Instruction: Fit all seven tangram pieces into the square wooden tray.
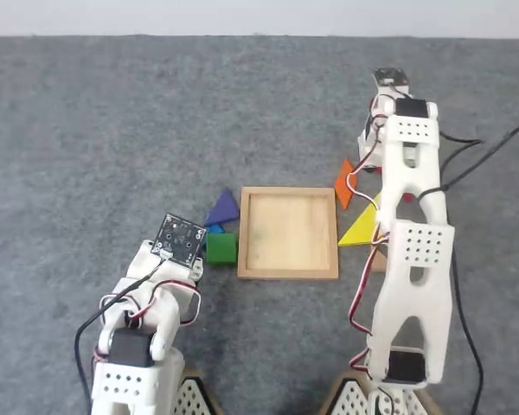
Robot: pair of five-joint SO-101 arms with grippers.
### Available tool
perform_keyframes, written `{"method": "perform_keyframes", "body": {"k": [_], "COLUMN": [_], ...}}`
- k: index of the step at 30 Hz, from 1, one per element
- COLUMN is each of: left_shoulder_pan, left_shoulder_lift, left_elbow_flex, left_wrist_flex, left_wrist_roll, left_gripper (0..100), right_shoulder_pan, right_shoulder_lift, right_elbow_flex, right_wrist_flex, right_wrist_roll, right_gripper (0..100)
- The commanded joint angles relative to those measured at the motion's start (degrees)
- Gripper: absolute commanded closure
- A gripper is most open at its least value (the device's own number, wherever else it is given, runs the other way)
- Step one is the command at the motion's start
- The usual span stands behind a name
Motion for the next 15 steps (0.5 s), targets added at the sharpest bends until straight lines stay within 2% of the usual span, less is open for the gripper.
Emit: {"method": "perform_keyframes", "body": {"k": [1, 7, 15], "left_shoulder_pan": [-0.2, -0.2, -0.2], "left_shoulder_lift": [-0.8, -0.8, -0.8], "left_elbow_flex": [-0.5, -0.5, -0.5], "left_wrist_flex": [0.4, 0.4, 0.4], "left_wrist_roll": [0.4, 0.4, 0.4], "left_gripper": [95, 95, 95], "right_shoulder_pan": [2.0, 1.5, 1.5], "right_shoulder_lift": [0.7, 1.5, 1.5], "right_elbow_flex": [-4.7, -4.8, -4.8], "right_wrist_flex": [0.9, 1.8, 5.3], "right_wrist_roll": [-0.6, -1.1, -1.1], "right_gripper": [67.0, 68.0, 89.9]}}
